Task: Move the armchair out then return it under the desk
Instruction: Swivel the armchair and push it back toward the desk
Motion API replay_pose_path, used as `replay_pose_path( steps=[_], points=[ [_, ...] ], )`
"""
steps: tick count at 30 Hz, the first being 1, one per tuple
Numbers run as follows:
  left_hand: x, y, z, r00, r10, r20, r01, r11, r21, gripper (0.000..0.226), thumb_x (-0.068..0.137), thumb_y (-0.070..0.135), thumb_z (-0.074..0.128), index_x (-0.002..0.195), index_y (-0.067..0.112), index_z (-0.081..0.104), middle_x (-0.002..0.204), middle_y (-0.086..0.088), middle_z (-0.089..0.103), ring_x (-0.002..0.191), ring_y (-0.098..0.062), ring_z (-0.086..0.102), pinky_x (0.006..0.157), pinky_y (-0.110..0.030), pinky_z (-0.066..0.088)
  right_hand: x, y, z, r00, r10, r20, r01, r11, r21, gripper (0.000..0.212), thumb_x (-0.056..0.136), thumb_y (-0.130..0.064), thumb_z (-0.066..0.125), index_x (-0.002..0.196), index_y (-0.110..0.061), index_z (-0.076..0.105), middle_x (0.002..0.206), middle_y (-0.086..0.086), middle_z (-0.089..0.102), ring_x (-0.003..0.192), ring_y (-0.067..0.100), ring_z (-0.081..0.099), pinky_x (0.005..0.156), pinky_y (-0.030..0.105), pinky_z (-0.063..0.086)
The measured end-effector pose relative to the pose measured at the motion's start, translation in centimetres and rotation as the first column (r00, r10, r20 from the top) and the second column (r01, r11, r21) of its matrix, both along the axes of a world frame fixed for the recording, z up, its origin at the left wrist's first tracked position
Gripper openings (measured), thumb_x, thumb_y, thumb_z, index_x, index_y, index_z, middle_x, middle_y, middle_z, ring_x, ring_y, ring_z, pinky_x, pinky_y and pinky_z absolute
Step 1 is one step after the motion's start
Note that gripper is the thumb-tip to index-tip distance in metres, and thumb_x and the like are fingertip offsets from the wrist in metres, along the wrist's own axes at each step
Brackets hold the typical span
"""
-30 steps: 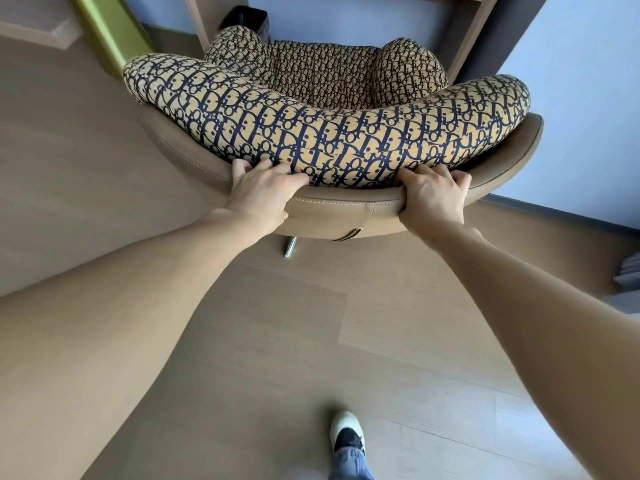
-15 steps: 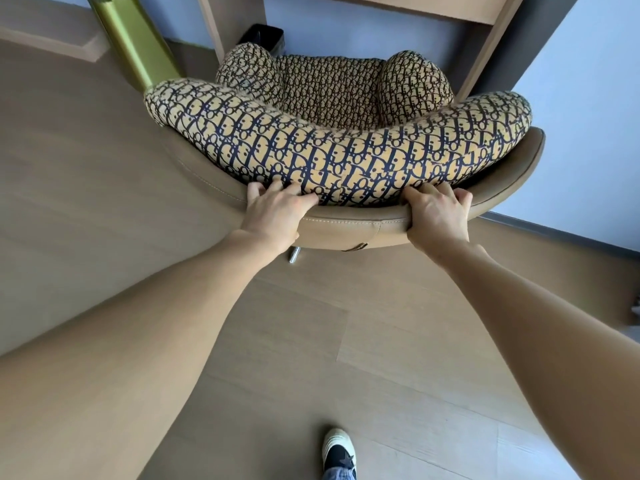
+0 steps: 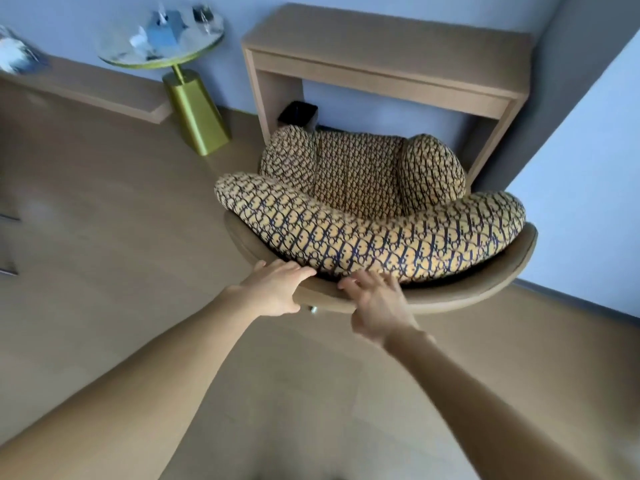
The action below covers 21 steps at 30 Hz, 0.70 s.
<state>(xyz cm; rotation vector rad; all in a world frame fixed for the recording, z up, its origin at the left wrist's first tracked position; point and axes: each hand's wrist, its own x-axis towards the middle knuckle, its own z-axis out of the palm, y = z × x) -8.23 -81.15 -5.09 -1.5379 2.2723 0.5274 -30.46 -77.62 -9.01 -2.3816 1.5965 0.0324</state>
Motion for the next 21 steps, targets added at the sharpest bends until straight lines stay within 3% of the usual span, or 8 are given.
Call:
replay_pose_path(
  steps=[3, 9, 14, 16, 18, 21],
  points=[
    [4.4, -1.1, 1.7, 0.996, 0.072, 0.043, -0.071, 0.997, -0.017, 0.074, 0.09, 0.033, 0.065, 0.155, 0.033, 0.028, 0.152, 0.001, 0.045, 0.138, -0.026, 0.042, 0.111, -0.051, 0.035, 6.3, -0.9, 0.9, 0.999, 0.046, 0.011, -0.046, 0.998, -0.052, 0.064, 0.087, -0.025, 0.061, 0.146, -0.026, 0.037, 0.156, 0.003, 0.034, 0.146, 0.027, 0.029, 0.122, 0.056, 0.018],
    [13.1, -5.9, 1.9, 0.977, 0.214, -0.011, -0.214, 0.972, -0.097, 0.077, 0.091, 0.029, 0.066, 0.156, 0.034, 0.025, 0.16, -0.002, 0.036, 0.142, -0.028, 0.04, 0.113, -0.051, 0.036, 12.9, -6.6, 0.9, 0.999, -0.035, -0.014, 0.035, 0.999, 0.022, 0.07, 0.099, -0.035, 0.052, 0.158, -0.027, 0.015, 0.171, 0.001, 0.008, 0.158, 0.024, 0.002, 0.125, 0.061, 0.006],
    [18.5, -13.0, -0.7, 0.881, 0.362, -0.304, -0.398, 0.915, -0.064, 0.085, 0.086, 0.023, 0.071, 0.155, 0.033, 0.023, 0.161, -0.01, 0.035, 0.141, -0.035, 0.044, 0.116, -0.052, 0.039, 17.8, -12.0, 0.9, 0.987, -0.156, -0.041, 0.159, 0.983, 0.092, 0.069, 0.101, -0.04, 0.048, 0.159, -0.029, 0.012, 0.171, 0.005, 0.005, 0.158, 0.026, -0.002, 0.126, 0.059, 0.005],
    [20.0, -15.7, -1.9, 0.816, 0.407, -0.412, -0.445, 0.896, 0.004, 0.09, 0.083, 0.017, 0.071, 0.156, 0.035, 0.02, 0.168, -0.011, 0.021, 0.147, -0.037, 0.035, 0.119, -0.051, 0.034, 20.1, -13.8, 0.8, 0.981, -0.188, -0.05, 0.192, 0.975, 0.114, 0.068, 0.102, -0.04, 0.046, 0.159, -0.03, 0.011, 0.171, 0.007, 0.005, 0.158, 0.027, -0.003, 0.126, 0.058, 0.004],
    [21.1, -18.1, -2.9, 0.794, 0.39, -0.467, -0.419, 0.907, 0.044, 0.095, 0.081, 0.01, 0.07, 0.156, 0.035, 0.018, 0.171, -0.01, 0.009, 0.153, -0.037, 0.024, 0.121, -0.049, 0.027, 22.1, -15.6, 0.6, 0.972, -0.231, -0.039, 0.234, 0.967, 0.105, 0.068, 0.102, -0.042, 0.044, 0.159, -0.032, 0.008, 0.171, 0.007, 0.005, 0.158, 0.026, -0.002, 0.126, 0.059, 0.006],
    [22.9, -21.4, -3.9, 0.783, 0.366, -0.503, -0.383, 0.921, 0.073, 0.094, 0.079, 0.004, 0.068, 0.158, 0.026, 0.021, 0.169, -0.011, 0.017, 0.153, -0.032, 0.025, 0.124, -0.047, 0.025, 24.4, -18.5, 0.3, 0.957, -0.288, -0.044, 0.291, 0.95, 0.11, 0.064, 0.103, -0.047, 0.037, 0.159, -0.031, 0.01, 0.17, 0.006, 0.01, 0.158, 0.025, 0.002, 0.126, 0.058, 0.008]
  ],
)
